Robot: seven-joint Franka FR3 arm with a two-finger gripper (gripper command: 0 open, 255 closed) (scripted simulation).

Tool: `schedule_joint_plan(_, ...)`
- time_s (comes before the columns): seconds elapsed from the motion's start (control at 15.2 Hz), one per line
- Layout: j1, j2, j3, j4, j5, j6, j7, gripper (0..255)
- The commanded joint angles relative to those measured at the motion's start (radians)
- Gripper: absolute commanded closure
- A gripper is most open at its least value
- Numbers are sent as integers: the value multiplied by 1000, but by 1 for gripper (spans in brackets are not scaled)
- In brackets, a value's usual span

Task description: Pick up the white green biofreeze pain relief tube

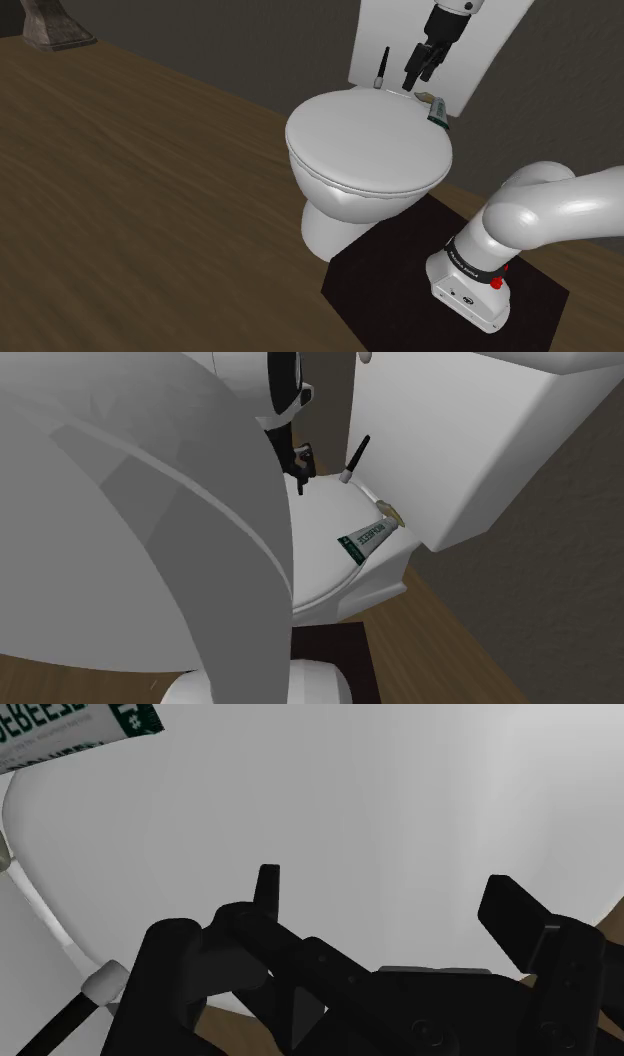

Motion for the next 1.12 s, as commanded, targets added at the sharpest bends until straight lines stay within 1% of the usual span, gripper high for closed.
schedule_joint_plan(0.0,0,0,0,0,0,0,0,0)
schedule_joint_plan(0.53,-186,58,-68,-82,-20,208,245,0)
schedule_joint_plan(1.06,-379,86,-132,-190,-38,403,492,0)
